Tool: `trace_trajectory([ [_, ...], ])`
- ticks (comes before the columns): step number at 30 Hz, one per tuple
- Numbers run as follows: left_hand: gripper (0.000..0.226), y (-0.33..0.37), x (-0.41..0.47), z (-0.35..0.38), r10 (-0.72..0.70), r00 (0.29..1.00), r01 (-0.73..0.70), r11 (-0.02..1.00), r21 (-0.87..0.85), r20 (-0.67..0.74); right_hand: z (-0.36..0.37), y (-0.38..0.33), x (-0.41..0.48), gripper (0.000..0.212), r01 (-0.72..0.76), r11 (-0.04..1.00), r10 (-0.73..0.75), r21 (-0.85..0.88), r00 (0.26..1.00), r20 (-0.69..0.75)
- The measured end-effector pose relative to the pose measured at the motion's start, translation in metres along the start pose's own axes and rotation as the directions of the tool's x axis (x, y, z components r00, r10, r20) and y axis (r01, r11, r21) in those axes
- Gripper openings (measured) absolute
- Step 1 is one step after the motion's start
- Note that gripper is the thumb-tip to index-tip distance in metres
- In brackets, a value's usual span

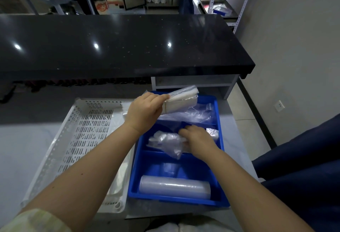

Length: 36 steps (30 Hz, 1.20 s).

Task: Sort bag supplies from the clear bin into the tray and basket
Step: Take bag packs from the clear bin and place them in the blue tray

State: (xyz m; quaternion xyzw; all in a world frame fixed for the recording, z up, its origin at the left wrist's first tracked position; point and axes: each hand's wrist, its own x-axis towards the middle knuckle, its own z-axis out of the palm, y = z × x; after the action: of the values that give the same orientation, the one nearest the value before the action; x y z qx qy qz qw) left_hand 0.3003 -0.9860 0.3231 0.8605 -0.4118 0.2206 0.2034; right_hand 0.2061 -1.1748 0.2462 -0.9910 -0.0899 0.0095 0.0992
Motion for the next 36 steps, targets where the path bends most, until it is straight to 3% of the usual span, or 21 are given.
trace_trajectory([
  [7, 0.035, 0.007, 0.008, -0.009, 0.028, 0.999, -0.029, 0.999, -0.021, -0.037, -0.043, -0.005, -0.024, 0.034, 0.144, 0.989, -0.133, 0.01, 0.932, -0.337],
  [16, 0.035, 0.012, 0.019, -0.01, 0.026, 0.998, -0.03, 0.997, -0.067, -0.055, -0.088, 0.002, -0.052, 0.028, 0.123, 0.992, -0.108, 0.001, 0.872, -0.478],
  [25, 0.033, 0.021, 0.011, 0.011, -0.065, 0.993, 0.078, 0.987, -0.139, 0.098, -0.143, 0.033, -0.095, 0.033, -0.064, 0.998, 0.051, -0.001, 0.813, -0.58],
  [32, 0.036, 0.045, -0.022, 0.031, 0.018, 0.984, 0.017, 0.98, -0.2, 0.175, -0.17, 0.059, -0.118, 0.027, -0.217, 0.975, 0.191, 0.051, 0.694, -0.694],
  [36, 0.037, 0.049, -0.043, 0.048, 0.049, 0.958, 0.01, 0.979, -0.204, 0.282, -0.161, 0.057, -0.109, 0.027, -0.226, 0.971, 0.215, 0.079, 0.675, -0.706],
])
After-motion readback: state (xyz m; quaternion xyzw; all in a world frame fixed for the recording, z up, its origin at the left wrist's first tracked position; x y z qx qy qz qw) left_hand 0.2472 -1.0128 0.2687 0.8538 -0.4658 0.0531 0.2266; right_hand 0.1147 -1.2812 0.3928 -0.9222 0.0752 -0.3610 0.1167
